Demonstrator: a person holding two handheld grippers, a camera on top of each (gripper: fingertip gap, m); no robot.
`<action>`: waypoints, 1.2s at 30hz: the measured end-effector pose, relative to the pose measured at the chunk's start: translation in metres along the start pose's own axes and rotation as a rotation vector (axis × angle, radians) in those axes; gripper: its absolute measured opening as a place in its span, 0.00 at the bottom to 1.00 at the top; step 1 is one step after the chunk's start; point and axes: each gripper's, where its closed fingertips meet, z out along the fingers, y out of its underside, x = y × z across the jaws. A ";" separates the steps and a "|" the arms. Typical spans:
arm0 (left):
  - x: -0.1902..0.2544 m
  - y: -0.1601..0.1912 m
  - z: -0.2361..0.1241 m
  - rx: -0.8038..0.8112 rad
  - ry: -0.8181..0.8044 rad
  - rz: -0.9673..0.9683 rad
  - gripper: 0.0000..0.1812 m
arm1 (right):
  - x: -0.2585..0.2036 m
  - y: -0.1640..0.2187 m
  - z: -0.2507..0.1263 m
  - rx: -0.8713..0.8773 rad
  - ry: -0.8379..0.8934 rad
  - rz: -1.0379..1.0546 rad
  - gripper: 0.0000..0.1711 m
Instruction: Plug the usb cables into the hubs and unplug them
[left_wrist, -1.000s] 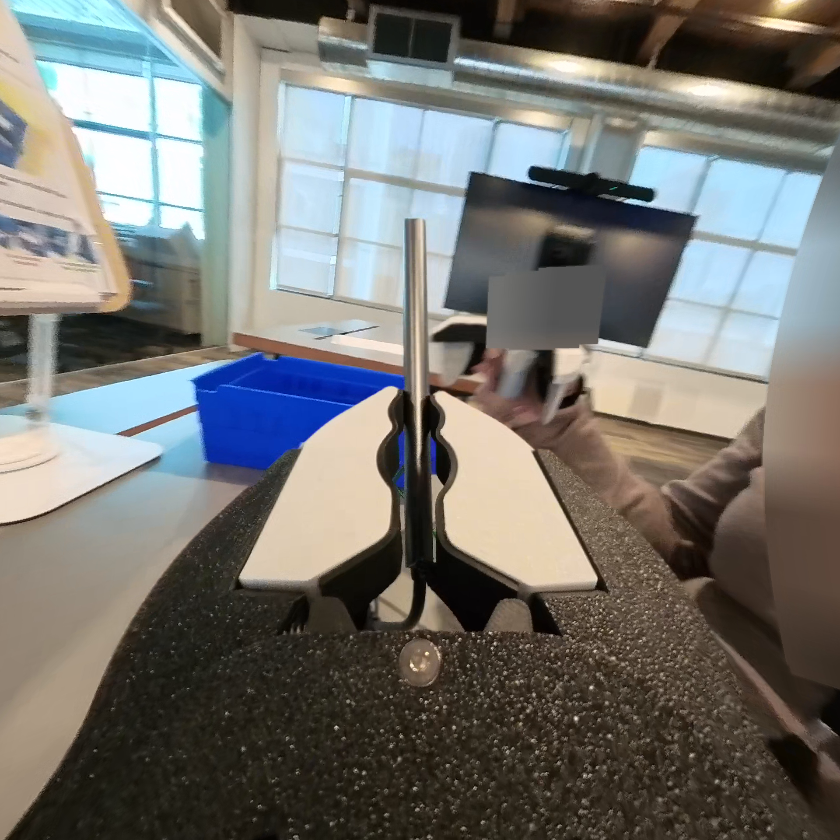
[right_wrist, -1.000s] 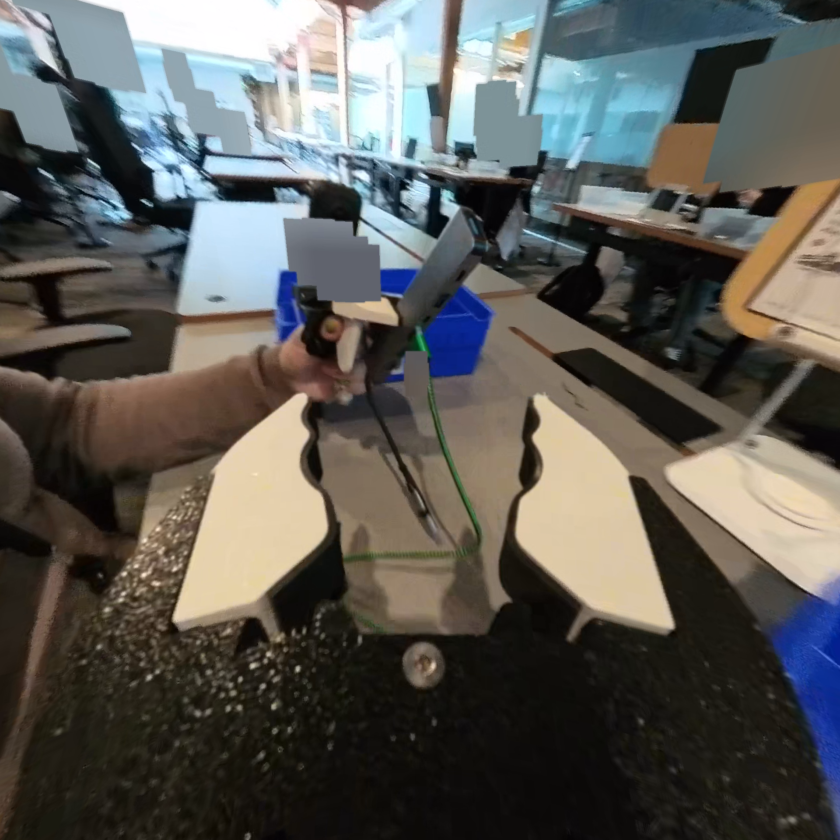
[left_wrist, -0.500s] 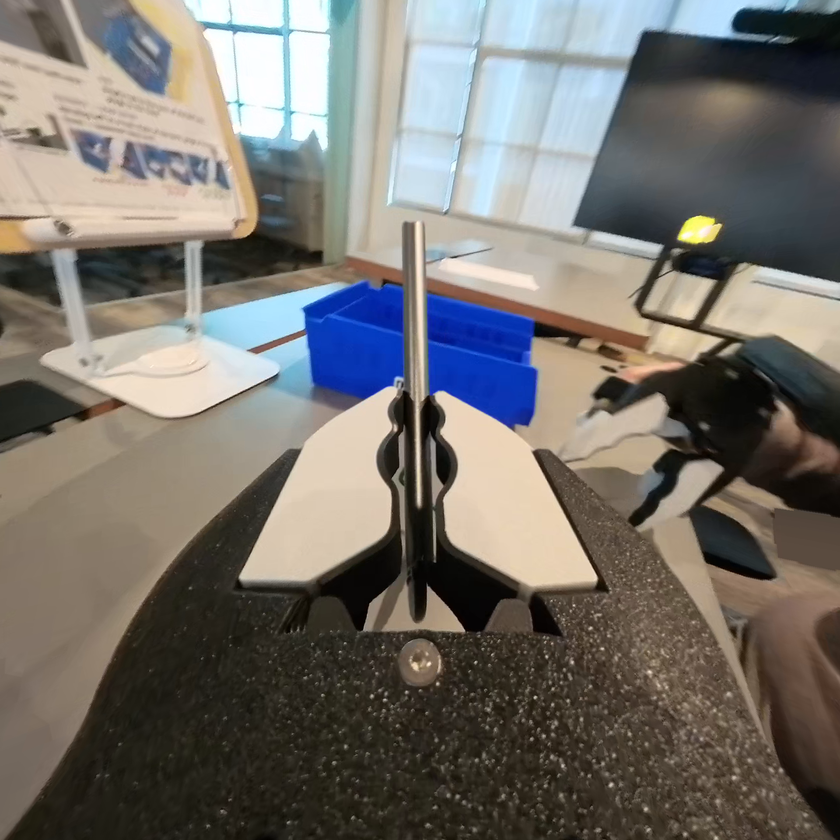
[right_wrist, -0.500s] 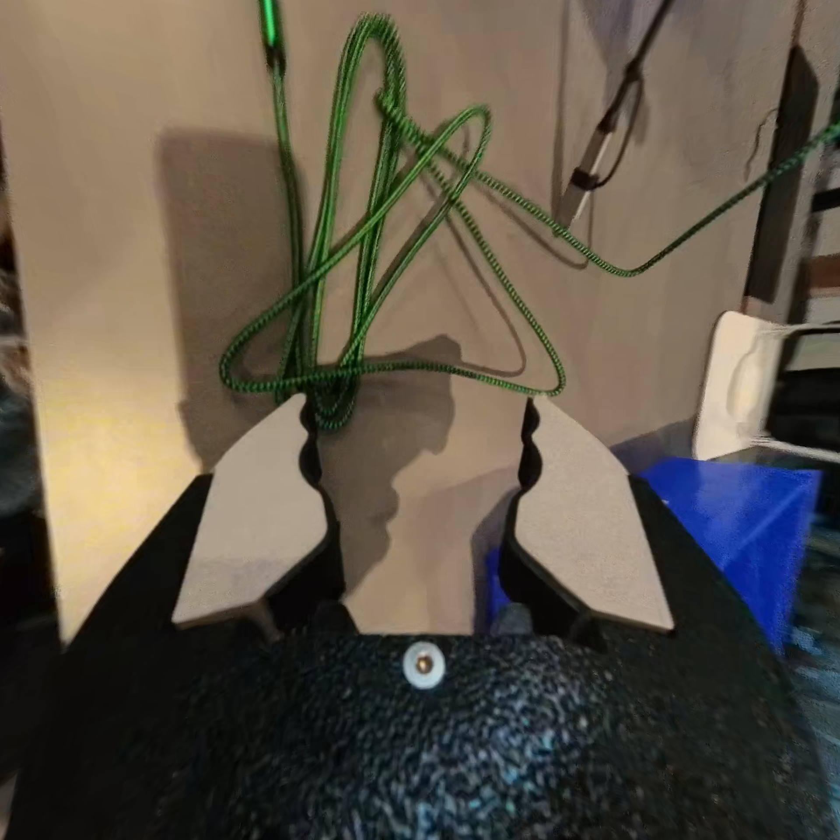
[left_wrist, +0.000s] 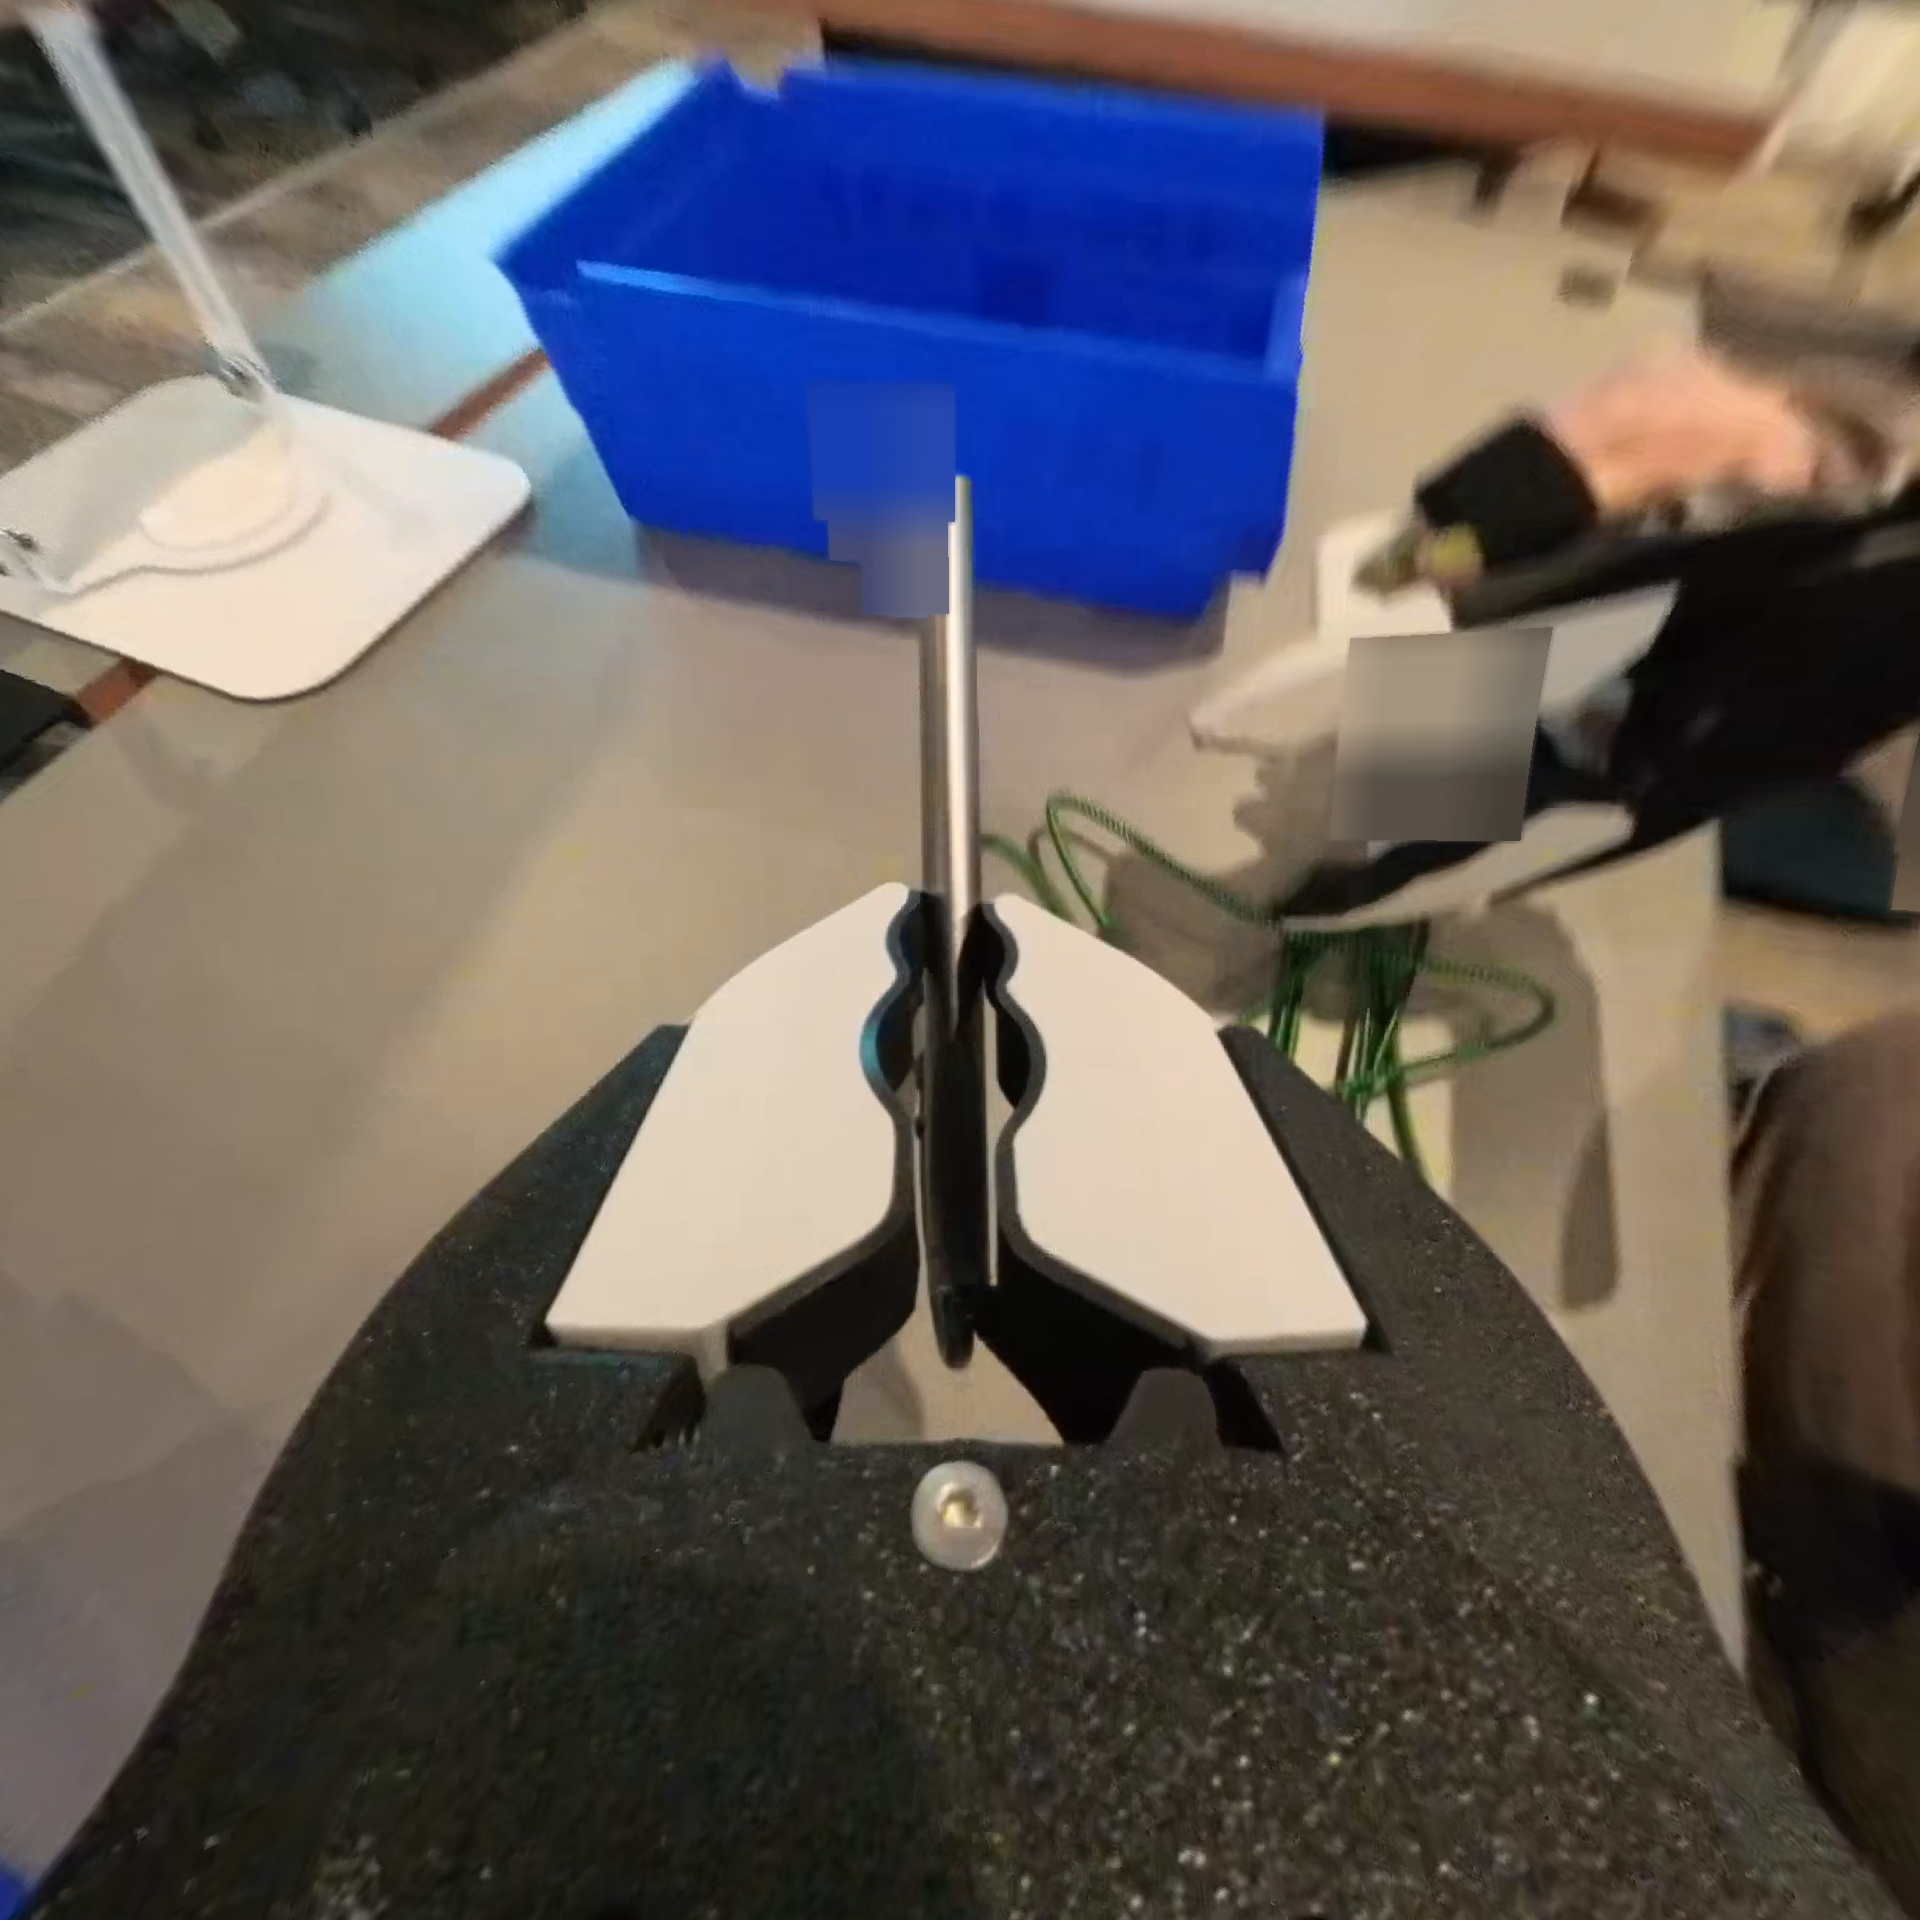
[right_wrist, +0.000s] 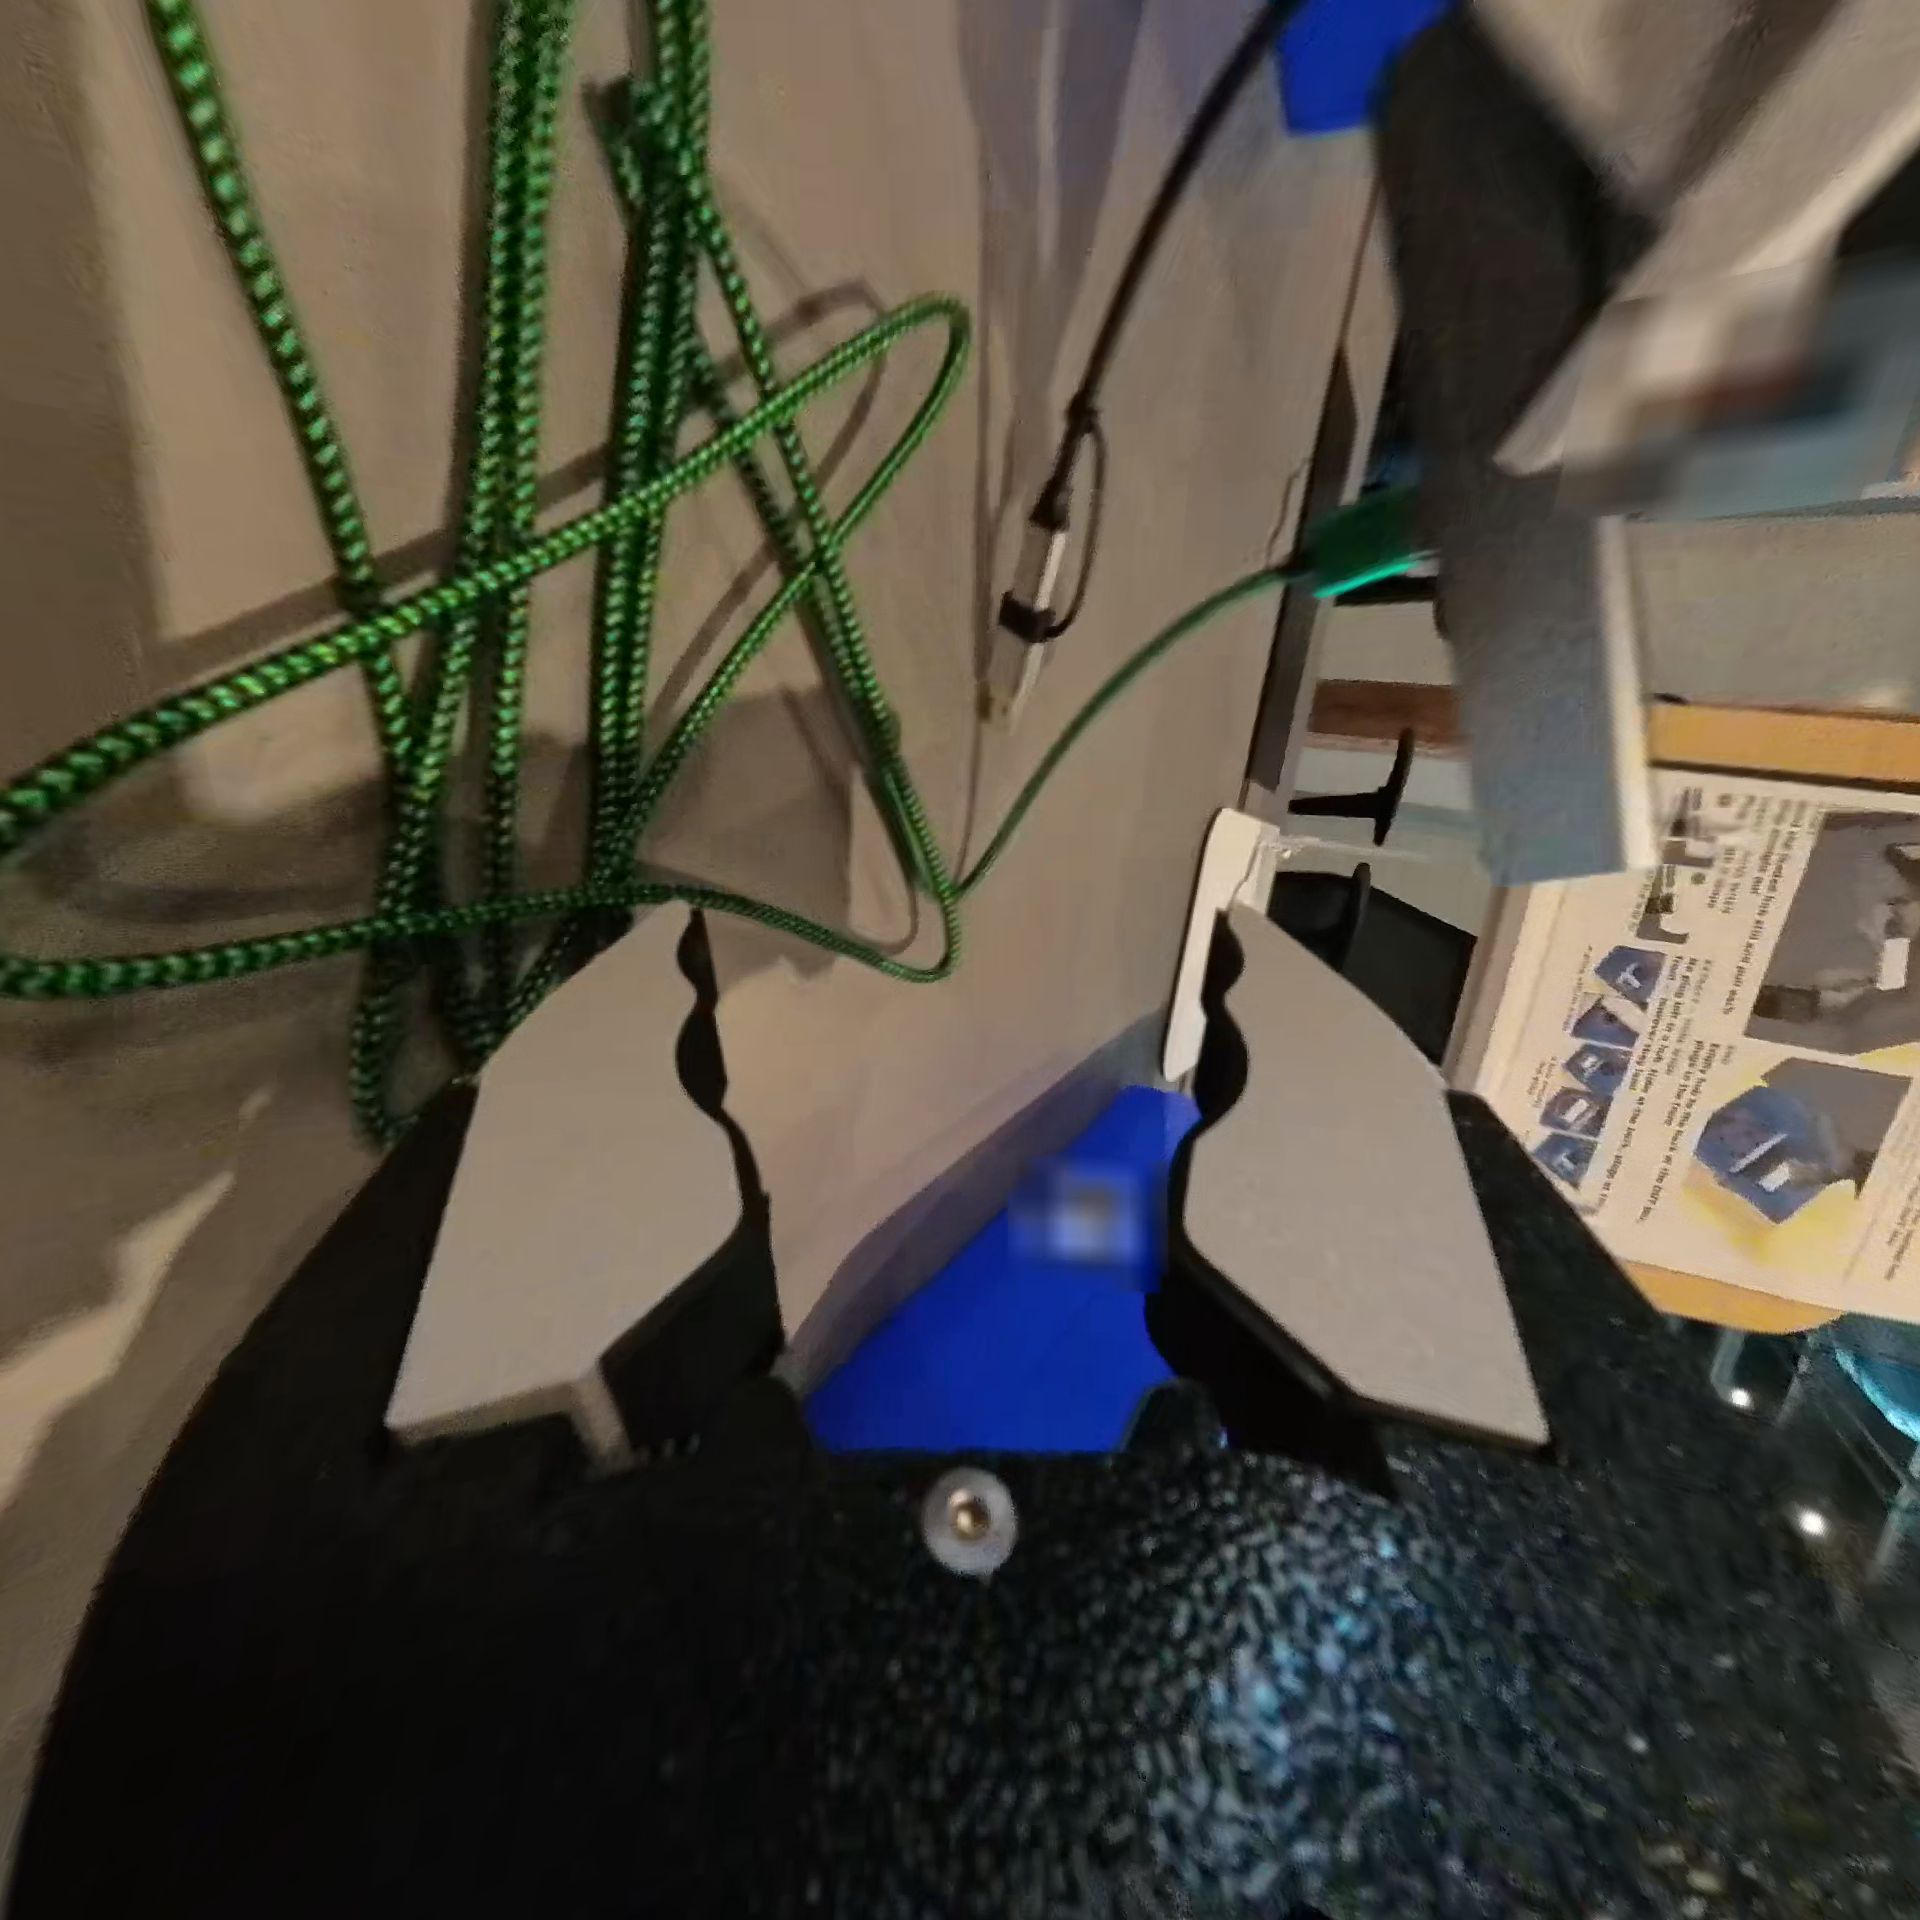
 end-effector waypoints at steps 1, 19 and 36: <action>0.004 0.007 0.005 -0.058 -0.006 0.052 0.06 | 0.005 -0.002 0.003 0.018 0.011 0.026 0.53; 0.044 0.038 0.028 -0.244 0.056 0.409 0.24 | 0.020 -0.014 0.023 0.062 -0.088 0.180 0.13; -0.023 -0.077 -0.086 0.604 -0.229 0.058 0.45 | 0.325 0.054 -0.193 0.263 0.398 0.617 0.08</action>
